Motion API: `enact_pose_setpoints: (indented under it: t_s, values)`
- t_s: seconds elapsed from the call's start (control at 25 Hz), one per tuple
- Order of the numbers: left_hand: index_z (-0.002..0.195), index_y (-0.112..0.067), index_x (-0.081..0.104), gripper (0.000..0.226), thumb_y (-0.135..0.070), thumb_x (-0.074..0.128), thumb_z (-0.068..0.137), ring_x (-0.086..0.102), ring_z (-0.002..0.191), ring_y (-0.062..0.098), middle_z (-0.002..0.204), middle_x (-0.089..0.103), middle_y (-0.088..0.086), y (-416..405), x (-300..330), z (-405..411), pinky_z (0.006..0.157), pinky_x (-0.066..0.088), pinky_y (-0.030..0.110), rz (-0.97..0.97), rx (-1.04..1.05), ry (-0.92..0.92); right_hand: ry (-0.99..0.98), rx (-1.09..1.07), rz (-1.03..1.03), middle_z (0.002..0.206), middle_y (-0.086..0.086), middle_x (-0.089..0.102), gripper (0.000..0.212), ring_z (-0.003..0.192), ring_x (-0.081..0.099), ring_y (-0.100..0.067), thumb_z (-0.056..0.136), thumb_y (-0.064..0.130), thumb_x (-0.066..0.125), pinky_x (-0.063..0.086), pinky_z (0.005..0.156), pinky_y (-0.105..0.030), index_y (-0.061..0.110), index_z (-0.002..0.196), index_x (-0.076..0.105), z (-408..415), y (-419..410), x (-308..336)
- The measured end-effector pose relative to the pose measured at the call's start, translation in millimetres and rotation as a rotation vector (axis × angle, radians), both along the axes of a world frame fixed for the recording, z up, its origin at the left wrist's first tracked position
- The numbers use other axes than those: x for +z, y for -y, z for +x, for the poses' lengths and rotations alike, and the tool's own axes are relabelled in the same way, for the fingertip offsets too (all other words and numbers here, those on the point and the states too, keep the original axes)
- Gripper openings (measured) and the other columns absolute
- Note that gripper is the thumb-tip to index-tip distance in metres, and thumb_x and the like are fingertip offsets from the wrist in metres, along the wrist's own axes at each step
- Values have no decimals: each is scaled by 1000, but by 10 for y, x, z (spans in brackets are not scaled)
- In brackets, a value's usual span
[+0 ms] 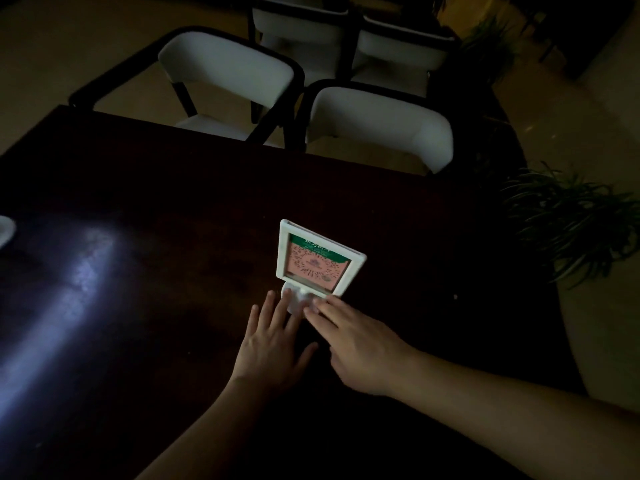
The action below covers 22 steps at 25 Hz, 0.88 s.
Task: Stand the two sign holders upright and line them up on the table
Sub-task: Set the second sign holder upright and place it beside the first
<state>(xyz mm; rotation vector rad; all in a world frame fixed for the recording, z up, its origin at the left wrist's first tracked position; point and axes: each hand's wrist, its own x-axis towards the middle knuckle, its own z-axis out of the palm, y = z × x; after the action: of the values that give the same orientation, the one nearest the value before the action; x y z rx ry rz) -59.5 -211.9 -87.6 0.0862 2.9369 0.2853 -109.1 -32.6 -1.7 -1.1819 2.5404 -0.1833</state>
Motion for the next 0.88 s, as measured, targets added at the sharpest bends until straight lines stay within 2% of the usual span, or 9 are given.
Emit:
enact_pose_setpoints:
  t_s: [0.12, 0.2, 0.32, 0.52, 0.68, 0.88]
  values:
    - [155, -28, -7, 83, -74, 10, 87, -19, 148, 32, 165, -8, 6, 139, -2, 55, 120, -2, 54, -22, 72, -16, 112, -133, 57, 167, -2, 8, 80, 152, -1, -18, 92, 15, 52, 8, 113, -29, 20, 158, 6, 62, -66, -212]
    - [157, -28, 1, 83, -72, 13, 88, -20, 148, 32, 166, -5, 4, 211, 6, 63, 119, -4, 56, -17, 101, -21, 148, -188, 86, 167, 0, 5, 82, 152, -2, -18, 92, 15, 51, 10, 116, -32, 21, 158, 4, 55, -56, -314]
    - [157, -30, -2, 81, -70, 14, 89, -25, 147, 32, 166, -9, -1, 290, 7, 52, 118, -6, 60, -21, 60, -5, 171, -254, 87, 167, 2, 2, 82, 152, -2, -20, 92, 14, 51, 15, 118, -36, 23, 158, 3, 46, -15, -408]
    - [156, -34, -6, 78, -68, 15, 89, -30, 145, 34, 165, -12, -5, 334, 14, 42, 114, -6, 68, -31, -28, 25, 153, -311, 110, 167, 3, -3, 87, 152, -7, -23, 90, 13, 53, 14, 122, -43, 22, 158, -1, 80, 87, -458]
    - [155, -37, -11, 77, -68, 16, 89, -32, 143, 34, 164, -17, -7, 366, 24, 53, 110, -9, 70, -61, -76, 74, 131, -330, 114, 167, 2, -1, 90, 152, -4, -27, 90, 14, 55, 15, 121, -46, 23, 158, -2, 99, 144, -466]
    - [155, -36, -13, 78, -68, 16, 89, -30, 145, 33, 165, -16, -5, 310, 57, 90, 114, -6, 69, -82, -54, 91, 110, -345, 169, 167, 2, -6, 91, 152, -5, -31, 89, 16, 56, 12, 121, -52, 23, 158, -3, 145, 207, -500]
